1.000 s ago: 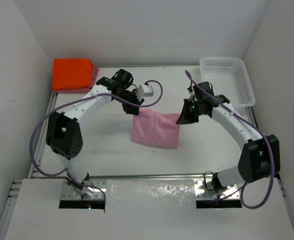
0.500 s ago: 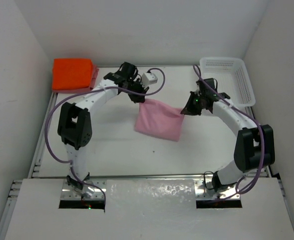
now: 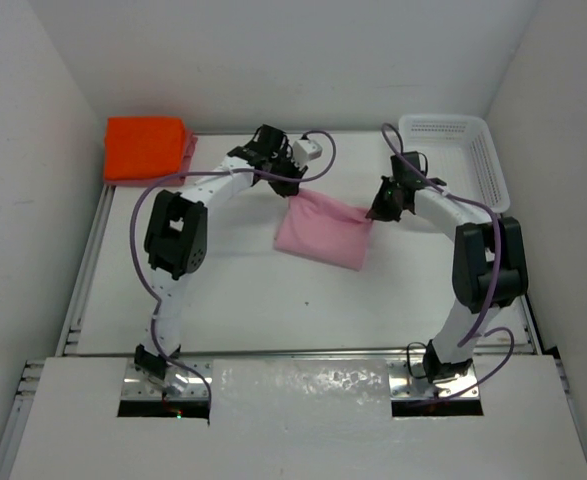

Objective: Fold and stack the t-shirts
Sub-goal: Grab one side of the 2/3 rectangular tshirt with both arms

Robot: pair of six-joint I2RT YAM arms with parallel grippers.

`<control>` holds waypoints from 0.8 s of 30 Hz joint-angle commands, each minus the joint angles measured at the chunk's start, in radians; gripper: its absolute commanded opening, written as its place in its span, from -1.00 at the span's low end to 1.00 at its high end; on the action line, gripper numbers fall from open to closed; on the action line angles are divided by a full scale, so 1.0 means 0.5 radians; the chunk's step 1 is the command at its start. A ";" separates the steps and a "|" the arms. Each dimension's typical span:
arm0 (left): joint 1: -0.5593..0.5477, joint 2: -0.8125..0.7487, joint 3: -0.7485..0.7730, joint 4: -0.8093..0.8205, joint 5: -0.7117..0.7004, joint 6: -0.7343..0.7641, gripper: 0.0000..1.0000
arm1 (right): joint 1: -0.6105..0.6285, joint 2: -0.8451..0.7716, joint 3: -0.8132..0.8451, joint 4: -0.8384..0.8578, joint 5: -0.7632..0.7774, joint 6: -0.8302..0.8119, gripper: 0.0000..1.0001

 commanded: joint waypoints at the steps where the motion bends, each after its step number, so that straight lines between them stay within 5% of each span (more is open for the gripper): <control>1: 0.029 0.063 0.183 0.274 -0.087 -0.096 -0.81 | -0.026 -0.005 0.080 0.121 0.242 0.029 -0.98; 5: 0.029 0.198 0.282 0.305 -0.185 -0.151 -0.55 | -0.041 0.157 0.229 0.152 0.279 -0.032 -0.58; 11: 0.035 0.309 0.361 0.428 -0.467 -0.197 -0.07 | -0.044 0.366 0.717 0.014 0.481 -0.351 -0.28; 14: 0.062 0.394 0.572 0.342 -0.654 -0.289 0.08 | -0.035 0.348 0.856 -0.029 0.482 -0.502 -0.27; 17: 0.164 0.331 0.788 0.253 -0.541 -0.491 0.08 | -0.001 0.198 0.837 -0.097 0.558 -0.637 -0.22; 21: 0.213 0.040 0.610 0.164 -0.278 -0.504 0.06 | 0.023 -0.032 0.605 -0.149 0.391 -0.680 -0.61; 24: 0.173 -0.123 0.249 0.060 0.245 -0.519 -0.05 | 0.072 -0.094 0.341 -0.131 0.154 -0.558 -1.00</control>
